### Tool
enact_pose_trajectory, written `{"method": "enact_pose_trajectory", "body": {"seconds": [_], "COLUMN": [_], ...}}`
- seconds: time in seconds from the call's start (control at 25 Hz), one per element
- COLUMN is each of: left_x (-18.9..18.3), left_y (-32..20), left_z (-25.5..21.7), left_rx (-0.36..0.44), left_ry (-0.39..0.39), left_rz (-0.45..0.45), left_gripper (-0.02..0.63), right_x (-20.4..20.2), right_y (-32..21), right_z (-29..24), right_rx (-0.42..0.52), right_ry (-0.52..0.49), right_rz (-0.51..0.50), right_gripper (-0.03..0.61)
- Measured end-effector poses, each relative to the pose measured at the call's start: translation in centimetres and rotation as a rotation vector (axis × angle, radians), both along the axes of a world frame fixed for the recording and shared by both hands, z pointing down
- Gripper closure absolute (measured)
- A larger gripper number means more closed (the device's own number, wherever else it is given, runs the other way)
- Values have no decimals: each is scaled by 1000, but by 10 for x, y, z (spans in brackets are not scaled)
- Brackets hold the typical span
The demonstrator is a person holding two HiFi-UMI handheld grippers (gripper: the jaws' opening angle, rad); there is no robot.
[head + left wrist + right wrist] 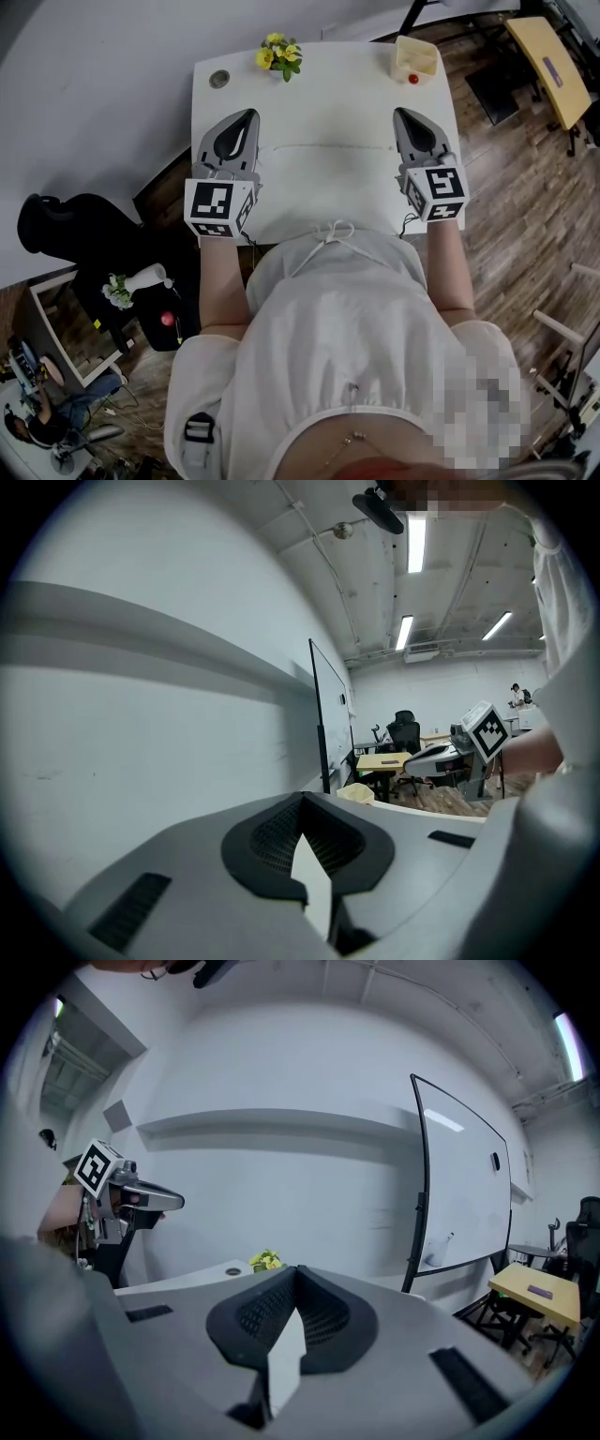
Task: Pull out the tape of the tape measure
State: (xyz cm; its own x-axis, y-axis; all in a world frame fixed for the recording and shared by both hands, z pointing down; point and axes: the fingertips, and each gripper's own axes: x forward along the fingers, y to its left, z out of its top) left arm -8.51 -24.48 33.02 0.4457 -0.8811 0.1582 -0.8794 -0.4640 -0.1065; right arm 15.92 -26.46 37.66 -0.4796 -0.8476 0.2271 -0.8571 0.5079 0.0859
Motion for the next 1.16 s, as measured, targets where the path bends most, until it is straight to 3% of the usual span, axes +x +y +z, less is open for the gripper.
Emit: {"method": "enact_pose_trajectory", "body": {"seconds": [1.16], "left_x": [11], "left_y": [-3], "left_z": [16], "left_rx": [-13], "left_ry": [-11], "left_rz": [11], "left_gripper": [592], "right_x": [-9], "right_y": [3], "right_z": [5], "right_rx": [-4], "right_ry": [4], "right_rz": [-52], "right_gripper": [578]}}
